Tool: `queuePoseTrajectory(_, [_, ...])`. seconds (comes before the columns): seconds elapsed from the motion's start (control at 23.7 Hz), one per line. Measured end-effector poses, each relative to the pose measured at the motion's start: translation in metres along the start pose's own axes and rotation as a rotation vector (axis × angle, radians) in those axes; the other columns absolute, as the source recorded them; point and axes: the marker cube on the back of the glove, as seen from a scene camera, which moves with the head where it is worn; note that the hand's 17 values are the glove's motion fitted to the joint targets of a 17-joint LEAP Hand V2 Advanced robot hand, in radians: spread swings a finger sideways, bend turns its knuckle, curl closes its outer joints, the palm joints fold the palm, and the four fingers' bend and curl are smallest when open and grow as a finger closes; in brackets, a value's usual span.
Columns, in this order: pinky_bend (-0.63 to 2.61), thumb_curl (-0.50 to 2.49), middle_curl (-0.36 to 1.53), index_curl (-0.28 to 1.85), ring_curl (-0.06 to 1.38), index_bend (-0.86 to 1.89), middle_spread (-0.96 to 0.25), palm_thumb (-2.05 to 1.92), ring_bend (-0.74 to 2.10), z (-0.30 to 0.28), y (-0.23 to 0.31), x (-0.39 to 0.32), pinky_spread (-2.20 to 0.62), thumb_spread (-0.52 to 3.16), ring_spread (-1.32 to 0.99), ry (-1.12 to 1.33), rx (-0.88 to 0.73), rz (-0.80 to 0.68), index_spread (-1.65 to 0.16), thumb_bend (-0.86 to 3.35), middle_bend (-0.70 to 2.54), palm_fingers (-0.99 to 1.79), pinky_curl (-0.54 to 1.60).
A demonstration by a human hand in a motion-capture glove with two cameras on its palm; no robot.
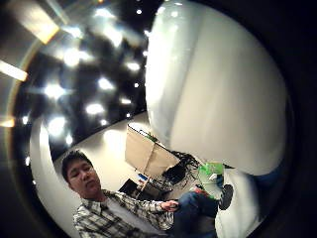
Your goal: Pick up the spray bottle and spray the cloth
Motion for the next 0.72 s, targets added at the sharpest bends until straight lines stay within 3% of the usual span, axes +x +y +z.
queuePoseTrajectory(0.72, [0.40, 0.81, 0.56, 0.64, 0.50, 0.20, -0.09, 1.13, 0.56, 0.066, -0.012, 0.068, -0.17, 0.15, -0.18, -0.079, -0.021, 0.078, -0.26, -0.03, 0.56, 1.25, 0.40])
